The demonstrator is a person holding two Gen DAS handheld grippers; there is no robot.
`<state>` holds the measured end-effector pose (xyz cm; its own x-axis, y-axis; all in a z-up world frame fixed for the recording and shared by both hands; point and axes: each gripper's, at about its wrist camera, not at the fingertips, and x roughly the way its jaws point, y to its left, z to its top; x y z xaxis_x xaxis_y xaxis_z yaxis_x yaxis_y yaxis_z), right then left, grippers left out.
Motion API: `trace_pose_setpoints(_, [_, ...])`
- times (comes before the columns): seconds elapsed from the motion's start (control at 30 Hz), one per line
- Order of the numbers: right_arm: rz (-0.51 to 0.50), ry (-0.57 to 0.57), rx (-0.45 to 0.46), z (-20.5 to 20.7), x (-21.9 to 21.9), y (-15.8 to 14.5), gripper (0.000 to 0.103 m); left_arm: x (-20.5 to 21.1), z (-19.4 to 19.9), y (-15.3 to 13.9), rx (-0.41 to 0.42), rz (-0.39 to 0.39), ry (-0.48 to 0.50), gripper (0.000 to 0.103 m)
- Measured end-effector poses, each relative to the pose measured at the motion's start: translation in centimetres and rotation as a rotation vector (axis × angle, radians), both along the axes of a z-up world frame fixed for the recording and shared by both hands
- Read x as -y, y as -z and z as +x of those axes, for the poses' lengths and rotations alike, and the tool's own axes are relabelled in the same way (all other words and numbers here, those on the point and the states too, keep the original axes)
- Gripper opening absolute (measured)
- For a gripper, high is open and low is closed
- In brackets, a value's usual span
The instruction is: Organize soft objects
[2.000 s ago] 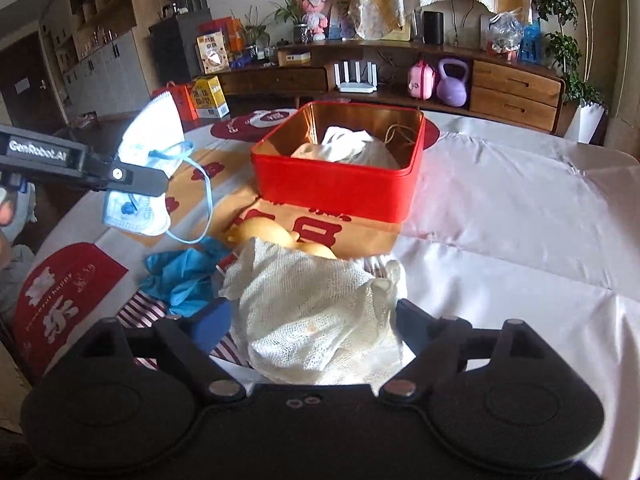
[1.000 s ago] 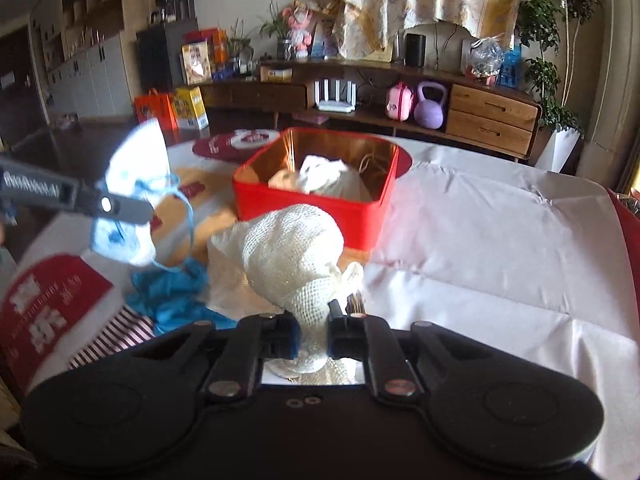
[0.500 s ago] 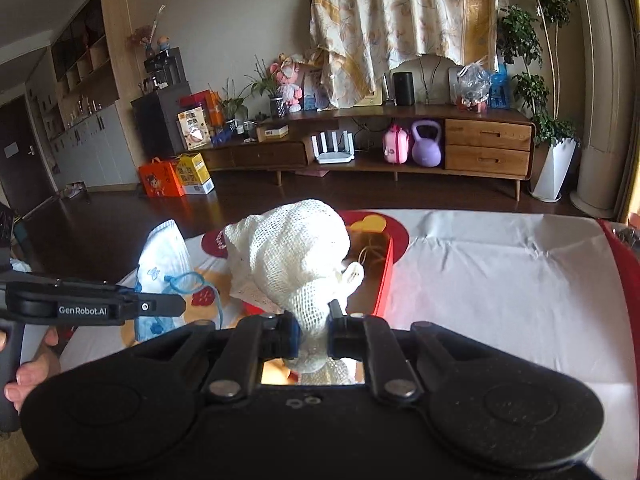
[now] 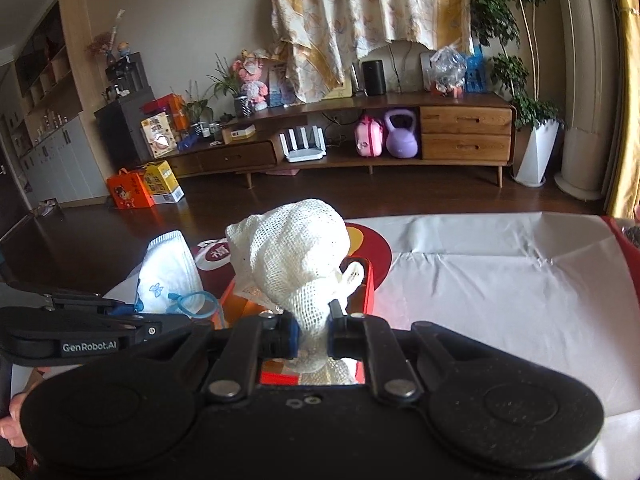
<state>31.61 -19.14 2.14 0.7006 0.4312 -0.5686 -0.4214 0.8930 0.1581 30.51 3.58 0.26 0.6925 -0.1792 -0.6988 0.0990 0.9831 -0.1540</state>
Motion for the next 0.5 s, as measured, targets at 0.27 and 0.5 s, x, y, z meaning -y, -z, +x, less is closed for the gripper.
trace_pose_setpoints(0.27, [-0.01,0.028,-0.045,4.2,-2.2,3.3,0.012,1.0,5.5,3.1,-0.079,0.086,0.003,0.019])
trace_pose_setpoints(0.5, [-0.043,0.03,-0.088,6.8,-4.3,6.0,0.012,0.9,9.6,5.7,-0.158,0.107,0.008,0.019])
